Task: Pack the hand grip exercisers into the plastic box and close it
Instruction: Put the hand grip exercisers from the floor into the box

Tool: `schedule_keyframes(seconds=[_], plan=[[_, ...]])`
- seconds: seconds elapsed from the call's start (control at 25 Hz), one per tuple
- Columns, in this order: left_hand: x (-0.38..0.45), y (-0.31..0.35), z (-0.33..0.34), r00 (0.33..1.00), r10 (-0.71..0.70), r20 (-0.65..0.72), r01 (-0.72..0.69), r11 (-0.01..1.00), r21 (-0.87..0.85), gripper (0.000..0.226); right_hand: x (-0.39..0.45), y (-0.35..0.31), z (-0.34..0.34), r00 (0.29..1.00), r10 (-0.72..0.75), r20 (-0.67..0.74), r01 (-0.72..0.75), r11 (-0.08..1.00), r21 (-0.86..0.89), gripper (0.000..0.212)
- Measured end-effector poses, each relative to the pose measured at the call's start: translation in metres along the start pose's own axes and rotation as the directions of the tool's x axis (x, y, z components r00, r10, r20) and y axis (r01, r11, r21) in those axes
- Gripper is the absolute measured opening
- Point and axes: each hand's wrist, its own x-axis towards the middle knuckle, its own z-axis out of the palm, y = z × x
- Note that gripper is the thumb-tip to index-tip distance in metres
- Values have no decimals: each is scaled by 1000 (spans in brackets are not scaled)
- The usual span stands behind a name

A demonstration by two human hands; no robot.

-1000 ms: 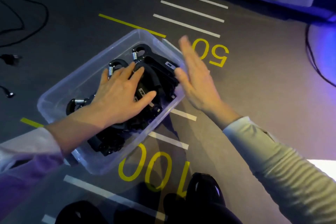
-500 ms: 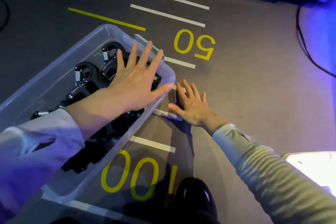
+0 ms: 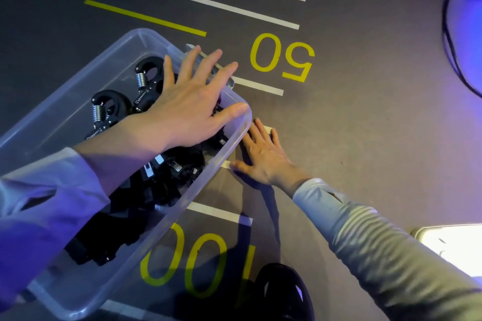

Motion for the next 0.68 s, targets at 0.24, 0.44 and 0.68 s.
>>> schedule_keyframes(seconds=[0.24,0.44,0.68], plan=[[2,-50,-18,947,-316,-64,318,948,30,90,64,7,-64,995,-10,-103,16,998,55,65],[0,-79,-13,957,-274,-95,280,959,49,89,94,-33,-113,996,-55,76,47,993,112,69],[-2,-91,-6,967,-154,-205,176,980,93,81,79,-53,-120,977,134,166,-182,931,317,58]])
